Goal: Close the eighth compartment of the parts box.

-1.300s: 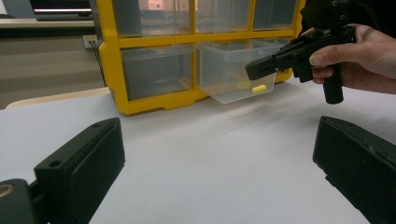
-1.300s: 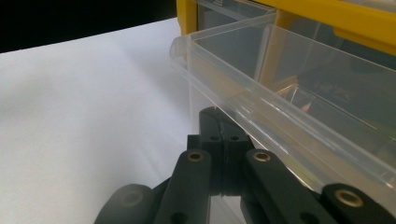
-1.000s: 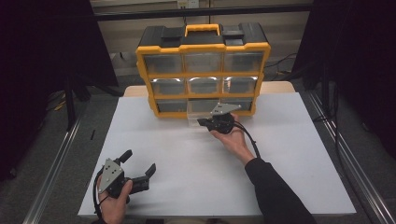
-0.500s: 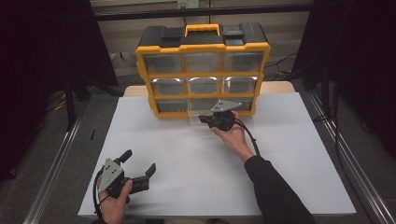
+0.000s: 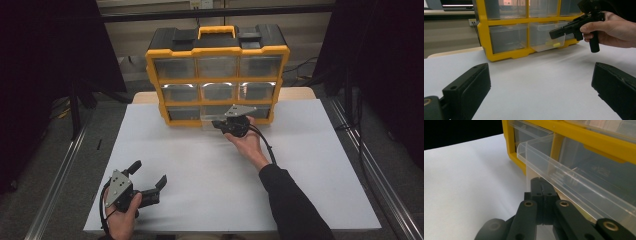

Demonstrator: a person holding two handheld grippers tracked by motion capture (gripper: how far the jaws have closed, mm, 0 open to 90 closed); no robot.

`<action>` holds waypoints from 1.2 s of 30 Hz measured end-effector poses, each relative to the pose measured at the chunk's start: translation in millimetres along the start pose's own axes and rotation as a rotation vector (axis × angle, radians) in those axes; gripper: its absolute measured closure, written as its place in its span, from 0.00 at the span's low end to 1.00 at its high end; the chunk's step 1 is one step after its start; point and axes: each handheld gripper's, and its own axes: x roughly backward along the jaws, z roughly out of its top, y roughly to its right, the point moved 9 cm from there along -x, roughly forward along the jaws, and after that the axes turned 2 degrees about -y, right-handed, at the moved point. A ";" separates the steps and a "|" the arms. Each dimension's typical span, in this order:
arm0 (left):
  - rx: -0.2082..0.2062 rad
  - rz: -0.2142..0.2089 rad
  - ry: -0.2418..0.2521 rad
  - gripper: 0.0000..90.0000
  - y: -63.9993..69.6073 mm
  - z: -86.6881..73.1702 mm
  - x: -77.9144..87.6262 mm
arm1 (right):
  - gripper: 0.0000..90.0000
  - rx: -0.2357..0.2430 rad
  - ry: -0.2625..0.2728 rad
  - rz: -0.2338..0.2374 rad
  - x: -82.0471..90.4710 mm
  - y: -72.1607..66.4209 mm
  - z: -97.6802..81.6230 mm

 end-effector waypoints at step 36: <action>0.003 -0.001 0.000 0.03 -0.5 0.0 0.1 | 1.00 0.002 -0.006 -0.076 -18.5 25.4 11.4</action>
